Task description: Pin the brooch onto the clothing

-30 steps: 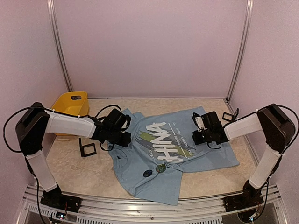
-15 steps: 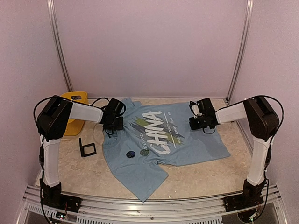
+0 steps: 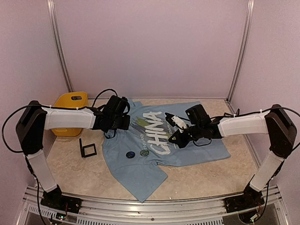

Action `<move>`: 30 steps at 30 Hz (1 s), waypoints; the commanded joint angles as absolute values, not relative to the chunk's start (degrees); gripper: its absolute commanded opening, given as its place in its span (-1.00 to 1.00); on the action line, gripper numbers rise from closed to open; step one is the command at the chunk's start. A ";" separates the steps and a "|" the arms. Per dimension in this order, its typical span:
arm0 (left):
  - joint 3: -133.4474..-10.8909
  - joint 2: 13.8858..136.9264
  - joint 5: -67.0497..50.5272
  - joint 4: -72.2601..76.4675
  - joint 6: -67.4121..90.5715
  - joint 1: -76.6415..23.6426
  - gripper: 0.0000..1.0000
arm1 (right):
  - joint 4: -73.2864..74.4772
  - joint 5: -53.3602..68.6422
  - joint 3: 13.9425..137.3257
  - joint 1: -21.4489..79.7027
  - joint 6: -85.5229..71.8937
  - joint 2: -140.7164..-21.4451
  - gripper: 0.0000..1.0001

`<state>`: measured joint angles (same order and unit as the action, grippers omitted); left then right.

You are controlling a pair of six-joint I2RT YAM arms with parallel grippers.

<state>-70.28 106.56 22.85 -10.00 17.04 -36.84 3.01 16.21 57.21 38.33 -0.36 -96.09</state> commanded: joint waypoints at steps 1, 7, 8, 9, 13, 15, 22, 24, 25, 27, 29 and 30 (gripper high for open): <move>-62.79 97.45 18.11 -8.88 14.62 -49.73 -0.23 | 6.31 18.63 52.83 36.06 -9.69 -96.25 -1.00; -55.76 97.13 3.86 -11.23 9.68 -63.39 -0.46 | 5.11 8.14 47.08 27.73 -17.98 -94.79 -1.00; -55.69 97.78 3.28 -12.27 10.14 -64.56 -0.49 | 5.18 7.48 46.30 26.44 -18.44 -94.53 -1.00; -55.83 99.10 2.26 -13.29 10.41 -65.36 -0.51 | 5.14 7.05 45.55 24.65 -19.22 -94.09 -1.00; -56.77 103.56 2.85 -18.99 10.84 -67.43 -0.66 | 4.42 6.46 42.63 20.78 -20.84 -93.09 -1.00; -58.41 105.19 4.07 -24.26 11.50 -68.46 -0.80 | 5.56 3.69 42.52 20.12 -20.45 -93.54 -1.00; -54.29 102.13 -8.92 -28.00 11.81 -72.58 -0.80 | 6.39 0.44 42.56 17.44 -20.50 -94.83 -1.00; -53.93 101.88 -11.46 -28.08 11.46 -74.09 -0.79 | 6.68 0.44 43.18 17.30 -19.84 -94.49 -1.00; -54.15 101.80 -11.67 -28.13 11.17 -74.40 -0.78 | 7.12 0.44 43.63 17.31 -19.29 -94.29 -1.00; -55.11 100.99 -10.03 -28.01 10.27 -74.27 -0.74 | 8.95 -0.48 45.75 17.37 -17.89 -93.92 -1.00; -56.91 99.33 -7.00 -27.47 9.27 -72.57 -0.57 | 11.41 -1.45 48.56 17.44 -16.37 -93.62 -1.00; -57.97 97.85 -5.97 -26.98 8.82 -70.65 -0.44 | 12.39 -1.80 49.82 17.59 -15.45 -93.28 -1.00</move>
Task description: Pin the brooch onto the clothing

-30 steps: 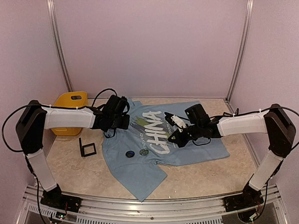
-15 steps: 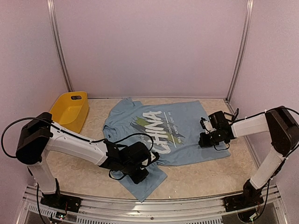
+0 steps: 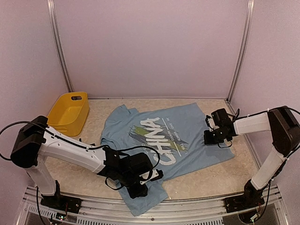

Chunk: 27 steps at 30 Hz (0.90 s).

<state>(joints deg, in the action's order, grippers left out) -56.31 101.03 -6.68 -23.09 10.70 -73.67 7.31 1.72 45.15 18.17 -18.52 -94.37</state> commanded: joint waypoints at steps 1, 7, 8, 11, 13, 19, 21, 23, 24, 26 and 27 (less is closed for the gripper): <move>-59.16 96.95 -5.82 -26.17 8.59 -68.22 -0.32 | 12.81 -1.93 51.05 17.72 -14.72 -92.65 -1.00; -62.76 92.99 -1.32 -18.44 10.78 -47.96 -0.21 | 9.28 6.26 55.39 21.50 -11.13 -90.13 -1.00; -63.72 93.63 1.33 -18.15 12.36 -43.83 -0.22 | 8.31 8.43 55.71 23.09 -9.61 -90.38 -1.00; -68.96 99.97 5.45 -18.70 17.55 -32.54 -0.29 | 5.54 11.71 56.62 30.26 -3.72 -92.11 -1.00; -72.31 104.99 6.34 -18.10 18.95 -26.65 -0.30 | 5.83 12.60 58.05 34.88 -1.00 -94.58 -1.00; -89.02 123.40 13.02 -23.07 16.19 -23.38 -0.36 | 7.94 22.96 61.47 47.16 7.60 -102.19 -1.00; -93.98 128.53 16.74 -24.76 15.23 -23.26 -0.36 | 9.03 25.13 61.41 51.97 12.65 -103.38 -1.00; -98.60 132.44 19.85 -27.03 15.03 -22.82 -0.36 | 10.80 25.58 61.15 57.39 17.92 -105.09 -1.00; -100.53 134.71 20.93 -27.63 14.96 -22.63 -0.36 | 11.74 25.57 61.03 59.00 20.04 -106.10 -1.00; -103.48 137.15 22.27 -28.42 14.90 -22.22 -0.35 | 14.38 25.34 61.38 60.99 22.82 -108.76 -1.00; -105.06 137.98 22.57 -28.67 14.94 -22.08 -0.35 | 15.62 25.28 61.81 61.68 23.70 -110.37 -1.00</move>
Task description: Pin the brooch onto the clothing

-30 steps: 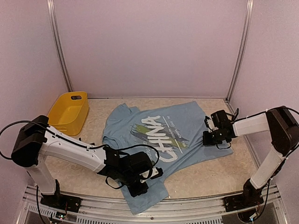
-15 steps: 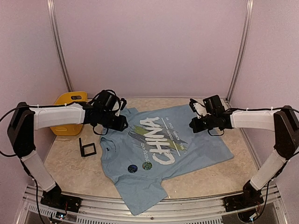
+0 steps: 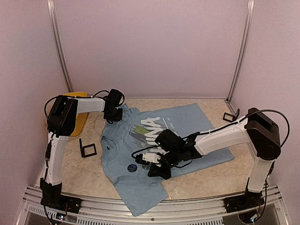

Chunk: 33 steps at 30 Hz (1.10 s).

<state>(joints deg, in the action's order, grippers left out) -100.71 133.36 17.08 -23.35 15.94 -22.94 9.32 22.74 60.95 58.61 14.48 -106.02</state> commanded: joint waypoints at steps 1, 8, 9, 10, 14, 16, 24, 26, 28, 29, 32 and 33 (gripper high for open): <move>-105.95 139.22 22.44 -28.73 14.98 -21.77 -0.35 | 17.17 24.92 62.20 61.97 24.02 -111.75 -1.00; -110.20 142.83 23.21 -29.06 14.68 -19.98 -0.33 | 19.58 20.68 62.78 62.04 24.48 -114.21 -1.00; -111.26 143.17 22.94 -29.35 14.80 -19.50 -0.33 | 19.75 21.10 63.07 62.05 24.59 -114.14 -1.00; -112.74 143.57 22.76 -29.81 14.91 -19.04 -0.33 | 19.89 21.41 63.35 62.11 24.75 -114.07 -1.00; -116.89 144.77 22.17 -29.85 13.58 -18.34 -0.26 | 20.47 22.82 65.26 62.14 24.83 -112.89 -1.00; -115.95 143.19 20.65 -27.64 11.65 -18.77 -0.20 | 19.81 23.83 66.40 62.09 24.11 -111.31 -1.00; -109.85 129.87 21.11 -19.90 8.73 -19.77 0.06 | 8.20 26.78 68.85 50.97 10.66 -99.65 -0.88; -106.74 125.31 21.84 -18.66 8.61 -19.74 0.14 | 4.48 25.76 67.33 44.94 5.67 -95.94 -0.74; -101.45 120.60 22.11 -17.01 8.95 -19.76 0.21 | 2.42 23.27 65.58 38.47 1.38 -92.80 -0.54; -98.77 116.86 22.18 -16.24 9.28 -19.83 0.25 | 1.87 21.30 64.51 35.22 0.43 -91.24 -0.36; -89.21 106.74 22.97 -13.35 11.19 -20.02 0.44 | 0.17 16.74 60.37 25.40 -5.13 -86.20 -0.21; -84.52 103.79 23.23 -11.03 11.41 -20.26 0.58 | -1.26 17.18 58.95 21.59 -6.94 -84.12 -0.18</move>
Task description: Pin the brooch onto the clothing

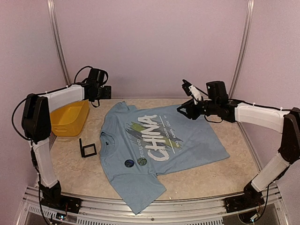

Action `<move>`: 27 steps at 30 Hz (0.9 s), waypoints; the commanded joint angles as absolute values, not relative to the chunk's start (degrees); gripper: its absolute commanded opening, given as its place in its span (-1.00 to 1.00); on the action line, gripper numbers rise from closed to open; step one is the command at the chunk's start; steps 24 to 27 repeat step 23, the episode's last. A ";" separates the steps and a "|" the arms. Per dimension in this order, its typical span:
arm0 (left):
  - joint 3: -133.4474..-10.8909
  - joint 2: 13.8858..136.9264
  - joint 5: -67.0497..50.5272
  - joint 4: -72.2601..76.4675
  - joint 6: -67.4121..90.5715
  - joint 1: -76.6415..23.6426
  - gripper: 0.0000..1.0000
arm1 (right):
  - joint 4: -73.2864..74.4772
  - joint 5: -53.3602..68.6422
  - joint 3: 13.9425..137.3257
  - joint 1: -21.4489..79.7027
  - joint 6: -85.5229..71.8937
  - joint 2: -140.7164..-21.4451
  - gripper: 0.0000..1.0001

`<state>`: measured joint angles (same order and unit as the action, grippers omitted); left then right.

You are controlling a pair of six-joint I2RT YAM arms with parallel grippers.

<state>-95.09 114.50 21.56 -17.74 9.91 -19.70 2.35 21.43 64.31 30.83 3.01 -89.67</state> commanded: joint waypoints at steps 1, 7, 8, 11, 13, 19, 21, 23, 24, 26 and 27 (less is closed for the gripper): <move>-79.59 99.46 23.56 -8.09 11.58 -20.47 0.71 | -2.90 17.20 57.26 18.20 -8.71 -81.94 -0.08; -52.89 74.29 27.67 7.12 15.00 -20.70 0.94 | -9.58 -4.92 47.63 7.80 -12.11 -73.01 0.26; -48.82 70.53 28.93 8.73 15.50 -20.80 0.95 | -9.95 -8.33 46.54 7.60 -11.50 -72.50 0.27; -37.89 60.91 32.85 12.26 18.05 -21.19 0.96 | -11.62 -13.64 43.90 7.37 -12.16 -71.91 0.28; -31.97 56.23 35.63 12.84 20.62 -21.29 0.96 | -14.61 -14.08 41.37 7.34 -13.06 -71.80 0.29; -20.37 48.37 40.12 13.96 24.09 -21.56 0.97 | -21.53 -17.35 35.97 7.37 -13.14 -71.67 0.27; -19.05 46.51 41.61 13.83 24.16 -21.67 0.96 | -24.03 -17.79 34.58 7.36 -12.48 -71.70 0.23; -18.38 44.91 42.88 13.84 24.25 -21.72 0.97 | -25.68 -19.61 33.68 7.36 -12.67 -71.70 0.25; -18.38 44.91 42.88 13.84 24.25 -21.72 0.97 | -25.68 -19.61 33.68 7.36 -12.67 -71.70 0.25; -18.38 44.91 42.88 13.84 24.25 -21.72 0.97 | -25.68 -19.61 33.68 7.36 -12.67 -71.70 0.25; -18.38 44.91 42.88 13.84 24.25 -21.72 0.97 | -25.68 -19.61 33.68 7.36 -12.67 -71.70 0.25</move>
